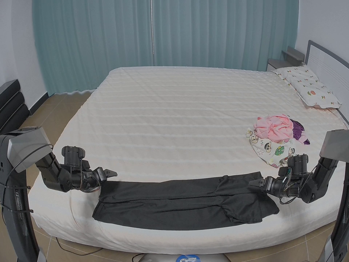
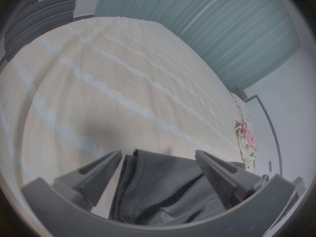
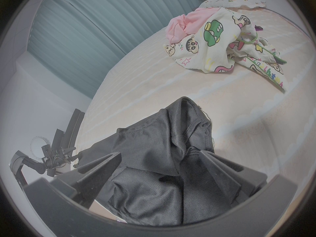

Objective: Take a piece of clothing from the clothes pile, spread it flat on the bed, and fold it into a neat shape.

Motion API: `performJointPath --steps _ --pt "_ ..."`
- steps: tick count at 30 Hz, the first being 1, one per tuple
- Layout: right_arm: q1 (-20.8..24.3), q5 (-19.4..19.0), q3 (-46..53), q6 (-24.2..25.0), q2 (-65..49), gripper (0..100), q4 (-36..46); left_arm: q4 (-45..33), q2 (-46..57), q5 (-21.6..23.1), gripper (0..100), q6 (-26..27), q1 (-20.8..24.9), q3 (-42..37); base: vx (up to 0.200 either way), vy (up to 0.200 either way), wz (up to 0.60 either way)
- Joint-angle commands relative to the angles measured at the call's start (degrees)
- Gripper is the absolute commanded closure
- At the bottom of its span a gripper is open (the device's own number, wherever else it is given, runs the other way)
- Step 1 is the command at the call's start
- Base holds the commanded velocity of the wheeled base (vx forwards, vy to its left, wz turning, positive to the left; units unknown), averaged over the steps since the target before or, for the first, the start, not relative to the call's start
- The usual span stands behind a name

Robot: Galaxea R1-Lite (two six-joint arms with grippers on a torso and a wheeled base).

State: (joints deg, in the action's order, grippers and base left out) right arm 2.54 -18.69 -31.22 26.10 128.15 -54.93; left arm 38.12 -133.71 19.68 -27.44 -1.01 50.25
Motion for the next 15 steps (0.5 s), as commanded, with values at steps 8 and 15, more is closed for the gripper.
performJointPath --steps 8,15 --pt "-0.07 -0.03 0.28 0.0 -0.18 0 0.0 -0.68 -0.94 -6.32 100 3.45 -0.04 0.11 0.0 0.0 0.0" --pt "0.01 -0.12 0.63 0.09 -0.18 0 -0.09 -0.15 1.17 -6.58 100 0.81 -0.92 1.08 0.0 0.0 0.0"
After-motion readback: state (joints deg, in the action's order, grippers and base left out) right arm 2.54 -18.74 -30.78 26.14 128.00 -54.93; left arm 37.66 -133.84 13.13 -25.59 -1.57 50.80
